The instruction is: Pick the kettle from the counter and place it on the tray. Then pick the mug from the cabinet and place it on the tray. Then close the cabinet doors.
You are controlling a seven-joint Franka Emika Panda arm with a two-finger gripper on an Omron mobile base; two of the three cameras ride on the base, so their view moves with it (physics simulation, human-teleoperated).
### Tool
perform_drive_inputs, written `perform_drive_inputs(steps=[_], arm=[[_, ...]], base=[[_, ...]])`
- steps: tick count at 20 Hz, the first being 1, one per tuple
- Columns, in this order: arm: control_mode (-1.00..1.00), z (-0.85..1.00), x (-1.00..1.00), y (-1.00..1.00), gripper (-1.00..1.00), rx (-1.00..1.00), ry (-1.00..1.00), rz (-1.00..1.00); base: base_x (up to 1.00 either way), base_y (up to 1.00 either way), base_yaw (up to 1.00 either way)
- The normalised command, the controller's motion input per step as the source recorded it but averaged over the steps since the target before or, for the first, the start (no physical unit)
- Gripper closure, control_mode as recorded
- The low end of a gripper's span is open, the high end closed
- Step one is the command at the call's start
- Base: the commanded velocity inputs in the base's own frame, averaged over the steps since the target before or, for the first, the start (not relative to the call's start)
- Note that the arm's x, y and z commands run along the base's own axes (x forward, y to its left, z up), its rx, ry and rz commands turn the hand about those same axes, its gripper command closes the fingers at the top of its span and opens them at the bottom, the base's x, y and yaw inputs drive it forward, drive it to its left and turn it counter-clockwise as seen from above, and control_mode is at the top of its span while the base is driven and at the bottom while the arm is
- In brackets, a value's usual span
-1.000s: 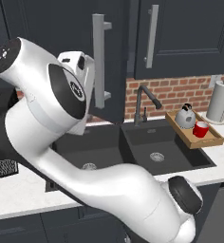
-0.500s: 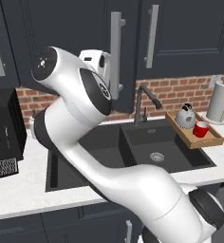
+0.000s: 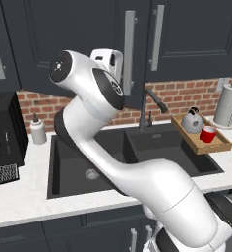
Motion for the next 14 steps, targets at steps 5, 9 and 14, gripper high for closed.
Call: perform_drive_inputs(steps=[5,9,14], arm=[[-1.00,-0.02,0.70,-0.27,-1.00,-0.02,0.02,-0.01],[-1.00,-0.11,0.72,-0.29,-1.00,0.00,0.00,0.03],[-1.00,-0.18,0.68,-0.35,-1.00,0.00,0.00,0.07]], base=[[0.00,0.00,0.00],[0.00,0.00,0.00],[0.00,0.00,0.00]])
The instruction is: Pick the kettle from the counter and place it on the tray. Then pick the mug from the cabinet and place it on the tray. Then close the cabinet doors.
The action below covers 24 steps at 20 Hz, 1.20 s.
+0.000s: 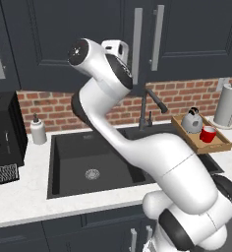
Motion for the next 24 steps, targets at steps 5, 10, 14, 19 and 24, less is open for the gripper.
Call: perform_drive_inputs(steps=[5,10,14,19,24], arm=[[-1.00,-0.15,0.71,-0.30,-1.00,0.00,0.01,0.11],[-1.00,-0.08,0.70,-0.22,-1.00,0.00,0.02,0.12],[-1.00,-0.07,0.76,-0.22,-1.00,0.00,0.07,0.12],[-1.00,-0.03,0.55,-0.12,-1.00,-0.01,0.04,0.12],[-1.00,-0.14,0.57,-0.06,-1.00,-0.02,0.04,0.12]], base=[[0.00,0.00,0.00],[0.00,0.00,0.00],[0.00,0.00,0.00],[0.00,0.00,0.00],[0.00,0.00,0.00]])
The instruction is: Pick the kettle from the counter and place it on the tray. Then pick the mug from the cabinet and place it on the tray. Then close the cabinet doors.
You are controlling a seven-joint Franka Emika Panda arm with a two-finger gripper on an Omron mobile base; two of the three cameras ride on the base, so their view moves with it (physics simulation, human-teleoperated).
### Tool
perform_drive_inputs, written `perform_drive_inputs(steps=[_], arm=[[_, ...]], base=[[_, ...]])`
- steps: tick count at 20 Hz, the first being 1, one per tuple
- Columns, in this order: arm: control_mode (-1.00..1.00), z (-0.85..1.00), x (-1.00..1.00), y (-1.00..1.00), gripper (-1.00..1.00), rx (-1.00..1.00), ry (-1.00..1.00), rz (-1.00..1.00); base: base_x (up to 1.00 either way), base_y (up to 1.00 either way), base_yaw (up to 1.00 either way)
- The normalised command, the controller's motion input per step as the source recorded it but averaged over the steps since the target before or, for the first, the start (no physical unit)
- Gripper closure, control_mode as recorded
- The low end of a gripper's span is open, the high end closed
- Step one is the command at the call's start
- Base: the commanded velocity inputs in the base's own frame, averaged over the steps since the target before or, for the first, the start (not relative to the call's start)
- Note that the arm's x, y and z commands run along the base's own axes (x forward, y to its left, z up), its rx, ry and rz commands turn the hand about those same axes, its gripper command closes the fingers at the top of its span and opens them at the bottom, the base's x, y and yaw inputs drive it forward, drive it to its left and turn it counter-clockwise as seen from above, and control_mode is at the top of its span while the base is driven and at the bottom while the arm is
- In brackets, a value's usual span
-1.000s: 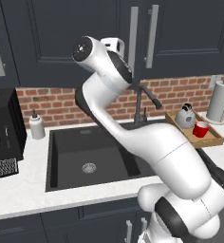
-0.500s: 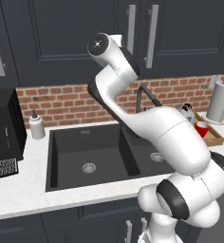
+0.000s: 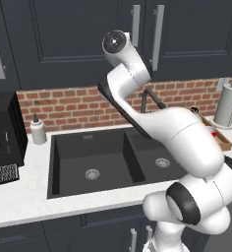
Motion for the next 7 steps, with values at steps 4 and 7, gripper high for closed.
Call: perform_drive_inputs(steps=[4,7], arm=[[-1.00,-0.18,0.44,-0.03,-1.00,-0.04,0.01,0.14],[-1.00,-0.07,0.00,0.00,-1.00,-0.08,0.00,0.15]], base=[[0.00,0.00,0.00],[0.00,0.00,0.00]])
